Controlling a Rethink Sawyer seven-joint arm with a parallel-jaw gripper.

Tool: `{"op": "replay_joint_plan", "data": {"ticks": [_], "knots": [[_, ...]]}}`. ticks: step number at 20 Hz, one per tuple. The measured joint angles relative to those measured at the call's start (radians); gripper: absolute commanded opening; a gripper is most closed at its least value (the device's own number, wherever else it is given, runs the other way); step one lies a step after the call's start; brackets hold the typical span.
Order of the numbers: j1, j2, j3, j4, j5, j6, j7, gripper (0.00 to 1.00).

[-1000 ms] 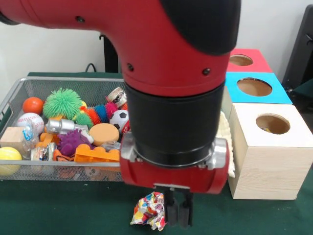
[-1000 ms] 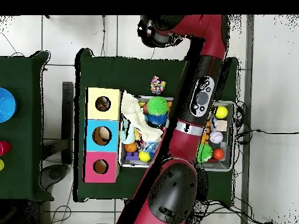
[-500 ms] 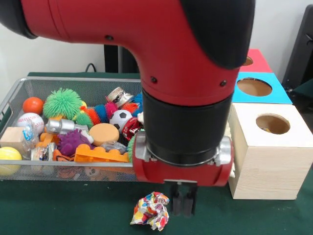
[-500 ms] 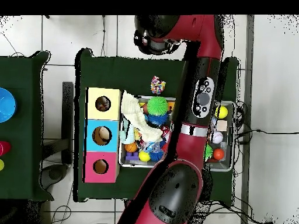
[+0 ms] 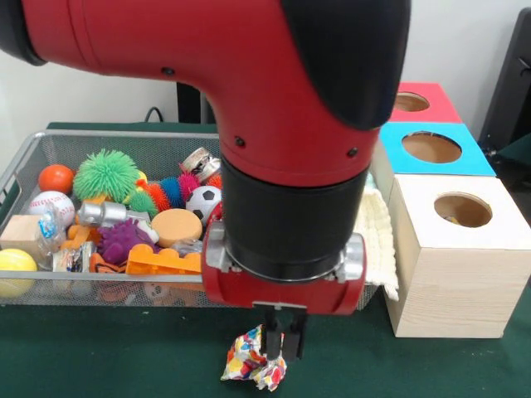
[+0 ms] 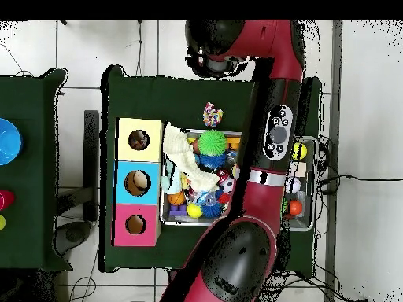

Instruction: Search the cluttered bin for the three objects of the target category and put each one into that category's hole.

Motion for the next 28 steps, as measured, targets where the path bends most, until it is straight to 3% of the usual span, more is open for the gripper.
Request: {"op": "replay_joint_plan", "data": {"ticks": [28], "knots": [[-0.007,0.024,-0.093,0.001,0.017,0.052,0.000,0.00]]}}
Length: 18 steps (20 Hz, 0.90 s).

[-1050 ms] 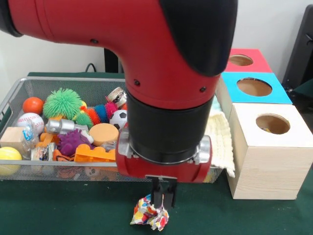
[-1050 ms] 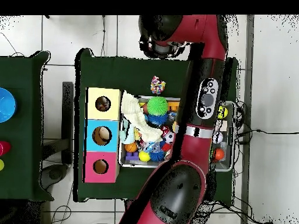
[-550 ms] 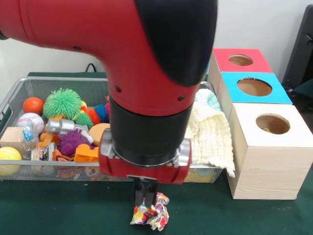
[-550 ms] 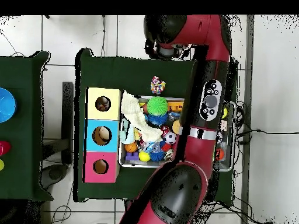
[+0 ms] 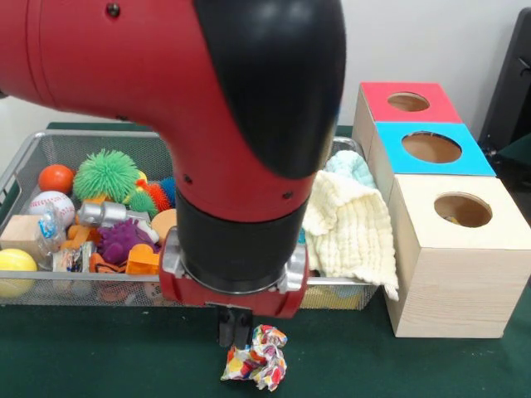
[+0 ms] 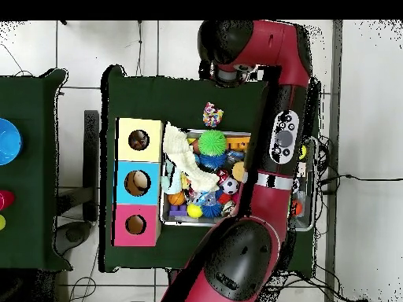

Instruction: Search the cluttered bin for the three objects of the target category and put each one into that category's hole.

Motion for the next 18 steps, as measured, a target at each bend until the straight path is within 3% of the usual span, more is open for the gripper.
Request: {"op": "replay_joint_plan", "data": {"ticks": [18], "knots": [[0.001,0.057,-0.032,0.000,0.094,0.024,0.000,0.00]]}}
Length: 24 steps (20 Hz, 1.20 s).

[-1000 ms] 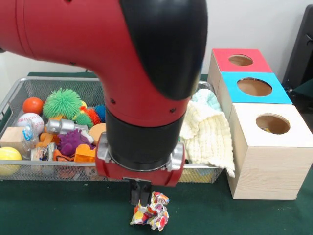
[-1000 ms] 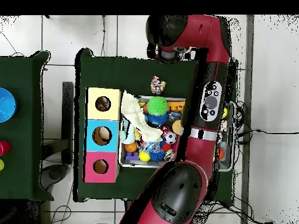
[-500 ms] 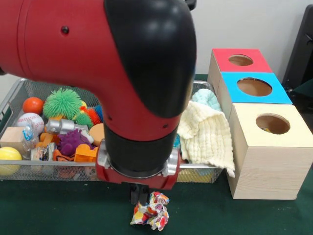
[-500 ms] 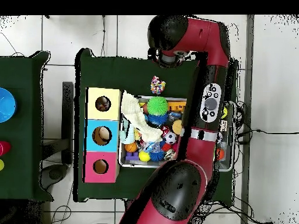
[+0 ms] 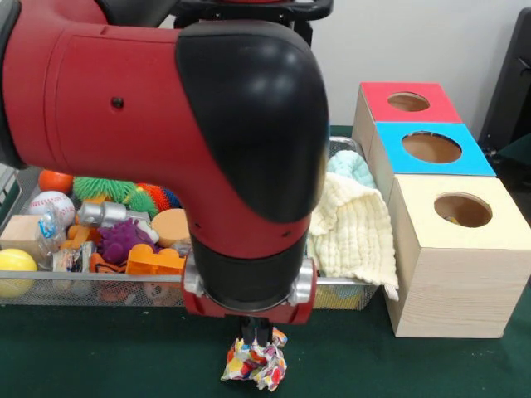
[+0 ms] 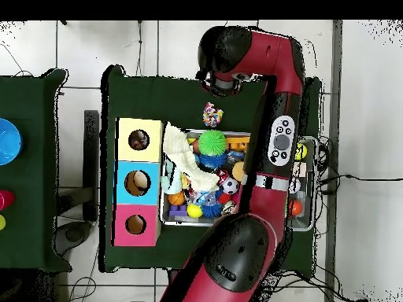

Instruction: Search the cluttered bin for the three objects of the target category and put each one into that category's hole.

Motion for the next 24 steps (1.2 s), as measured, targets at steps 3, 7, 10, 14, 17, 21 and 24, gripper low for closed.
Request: {"op": "replay_joint_plan", "data": {"ticks": [3,7,10,14,17,21,24], "knots": [[0.003,0.001,-0.003,0.000,0.027,0.005,0.000,0.00],[0.008,0.000,-0.007,0.000,0.038,0.008,0.000,0.00],[0.013,0.001,-0.011,0.000,0.038,0.008,0.000,0.00],[0.019,0.007,-0.014,0.000,0.036,0.008,0.000,0.00],[0.022,0.013,-0.014,0.000,0.033,0.008,0.000,0.00],[0.025,0.025,-0.016,0.000,0.021,0.008,0.000,0.00],[0.027,0.036,-0.017,0.000,0.003,0.008,0.000,0.00]]}}
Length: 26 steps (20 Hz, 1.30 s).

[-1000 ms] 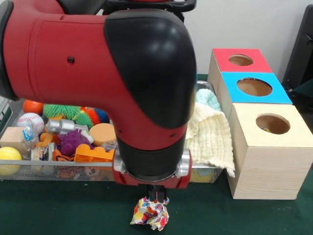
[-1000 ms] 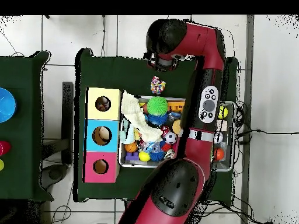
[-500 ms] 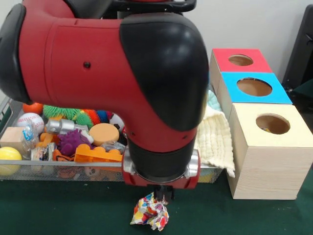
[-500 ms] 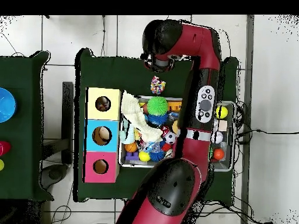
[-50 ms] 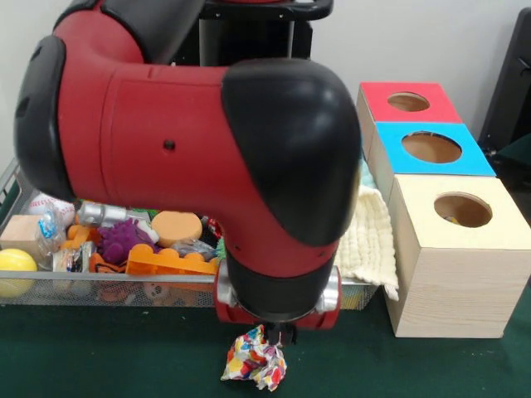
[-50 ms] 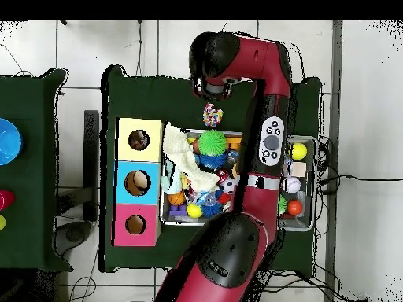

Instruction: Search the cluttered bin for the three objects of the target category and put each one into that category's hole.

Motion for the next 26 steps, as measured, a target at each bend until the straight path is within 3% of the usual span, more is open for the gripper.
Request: {"op": "replay_joint_plan", "data": {"ticks": [14,26], "knots": [[0.001,0.014,-0.003,-0.001,-0.091,0.000,0.000,0.00],[0.000,0.014,-0.004,-0.001,-0.094,0.000,0.000,0.00]]}}
